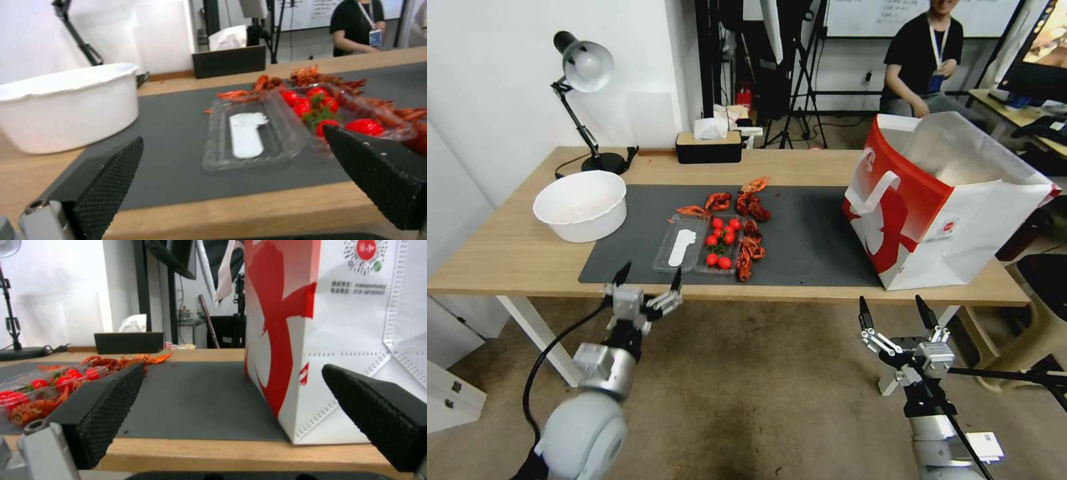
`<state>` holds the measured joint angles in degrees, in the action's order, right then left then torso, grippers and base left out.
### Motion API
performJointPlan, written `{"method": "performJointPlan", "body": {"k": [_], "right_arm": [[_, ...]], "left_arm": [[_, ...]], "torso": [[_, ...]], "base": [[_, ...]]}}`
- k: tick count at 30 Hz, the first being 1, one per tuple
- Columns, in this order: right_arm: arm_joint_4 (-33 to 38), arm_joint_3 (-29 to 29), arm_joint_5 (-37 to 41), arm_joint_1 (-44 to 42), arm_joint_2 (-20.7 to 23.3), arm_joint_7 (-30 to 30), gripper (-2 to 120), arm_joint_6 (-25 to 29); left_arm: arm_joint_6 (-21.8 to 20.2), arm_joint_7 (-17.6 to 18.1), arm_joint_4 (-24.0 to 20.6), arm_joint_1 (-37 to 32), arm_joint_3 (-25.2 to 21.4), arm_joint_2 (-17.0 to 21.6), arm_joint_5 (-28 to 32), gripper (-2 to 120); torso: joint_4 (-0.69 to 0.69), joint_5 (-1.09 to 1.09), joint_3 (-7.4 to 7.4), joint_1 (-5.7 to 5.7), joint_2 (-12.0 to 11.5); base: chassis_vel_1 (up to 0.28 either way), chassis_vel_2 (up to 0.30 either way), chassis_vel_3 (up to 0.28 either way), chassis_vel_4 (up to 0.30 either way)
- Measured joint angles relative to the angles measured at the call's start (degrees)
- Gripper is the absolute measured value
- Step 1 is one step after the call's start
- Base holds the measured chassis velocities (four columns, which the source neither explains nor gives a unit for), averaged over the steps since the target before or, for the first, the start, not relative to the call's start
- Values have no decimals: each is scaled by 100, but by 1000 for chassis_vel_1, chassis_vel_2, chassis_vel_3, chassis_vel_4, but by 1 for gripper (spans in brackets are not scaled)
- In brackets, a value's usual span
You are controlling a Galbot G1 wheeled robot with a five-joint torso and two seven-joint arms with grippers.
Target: Pick up the trash from the table and place it into the takeout bag.
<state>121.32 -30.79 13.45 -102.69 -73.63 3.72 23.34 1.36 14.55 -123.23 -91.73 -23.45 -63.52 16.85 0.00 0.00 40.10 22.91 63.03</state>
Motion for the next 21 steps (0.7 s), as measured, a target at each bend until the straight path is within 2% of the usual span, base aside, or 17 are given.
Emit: {"method": "performJointPlan", "body": {"k": [9, 21], "right_arm": [[-92, 169, 86, 64, -28, -133, 100, -32], [-184, 328, 98, 125, -55, -199, 100, -64]], "left_arm": [[65, 228, 81, -210, -187, -47, -33, 100], [162, 214, 239, -329, -99, -173, -118, 100]], "torso": [[0, 0, 0, 0, 0], [0, 0, 0, 1, 0]], "base": [[0, 0, 0, 0], [0, 0, 0, 0]]}}
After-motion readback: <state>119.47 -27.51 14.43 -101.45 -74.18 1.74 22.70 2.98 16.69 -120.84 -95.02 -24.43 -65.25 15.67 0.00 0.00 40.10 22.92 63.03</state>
